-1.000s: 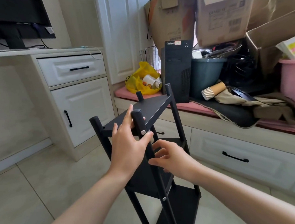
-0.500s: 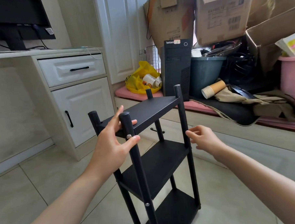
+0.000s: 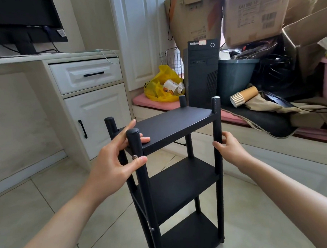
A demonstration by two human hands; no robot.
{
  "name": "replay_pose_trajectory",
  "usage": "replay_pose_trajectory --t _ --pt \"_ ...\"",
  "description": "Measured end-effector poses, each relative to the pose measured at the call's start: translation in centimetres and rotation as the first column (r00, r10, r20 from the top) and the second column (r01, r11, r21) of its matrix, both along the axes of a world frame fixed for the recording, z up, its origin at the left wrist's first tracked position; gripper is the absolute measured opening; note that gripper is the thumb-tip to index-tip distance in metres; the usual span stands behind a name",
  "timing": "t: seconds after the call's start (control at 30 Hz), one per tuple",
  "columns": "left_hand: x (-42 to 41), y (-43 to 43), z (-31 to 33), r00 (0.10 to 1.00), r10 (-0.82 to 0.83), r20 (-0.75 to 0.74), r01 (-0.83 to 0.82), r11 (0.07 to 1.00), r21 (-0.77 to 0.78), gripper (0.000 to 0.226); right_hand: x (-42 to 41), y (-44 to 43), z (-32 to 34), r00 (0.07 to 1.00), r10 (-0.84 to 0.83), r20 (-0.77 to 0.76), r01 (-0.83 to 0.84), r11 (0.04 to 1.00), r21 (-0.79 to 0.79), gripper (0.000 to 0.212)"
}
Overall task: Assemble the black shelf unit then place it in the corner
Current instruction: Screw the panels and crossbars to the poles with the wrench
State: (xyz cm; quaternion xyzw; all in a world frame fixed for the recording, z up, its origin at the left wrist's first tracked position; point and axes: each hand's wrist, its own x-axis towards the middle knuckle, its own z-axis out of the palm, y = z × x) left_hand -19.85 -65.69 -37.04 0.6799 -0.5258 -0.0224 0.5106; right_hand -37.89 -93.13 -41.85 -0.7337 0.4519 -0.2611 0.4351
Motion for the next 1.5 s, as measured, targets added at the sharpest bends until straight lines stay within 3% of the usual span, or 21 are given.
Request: replay_pose_trajectory --t 0.23,0.47,1.03,1.33,1.5 --pt "1.2 0.5 -0.8 0.989 0.143 0.042 -0.141 0.989 -0.052 0.085 -0.3 0.5 -0.6 1.0 0.012 -0.026 -0.012 1.0 -0.003 0.039" --pt "2.6 0.0 -1.5 0.971 0.235 -0.039 -0.237 0.968 -0.083 0.08 -1.6 1.6 -0.8 0.998 0.062 -0.006 -0.062 0.998 0.009 0.034" --pt "3.5 -3.9 -1.8 0.961 0.207 -0.182 -0.232 0.965 -0.125 0.078 -8.9 4.6 -1.3 0.98 0.182 0.08 -0.184 0.983 0.008 0.043" --pt "2.2 -5.0 -2.0 0.915 0.292 -0.277 -0.341 0.929 -0.146 0.049 -10.4 6.6 -1.0 0.974 0.212 0.084 -0.215 0.976 0.023 0.029" --pt "2.0 -4.5 -2.7 0.876 0.355 -0.326 -0.398 0.915 -0.072 0.032 -10.8 7.0 -1.0 0.971 0.233 0.048 -0.234 0.972 0.02 0.025"
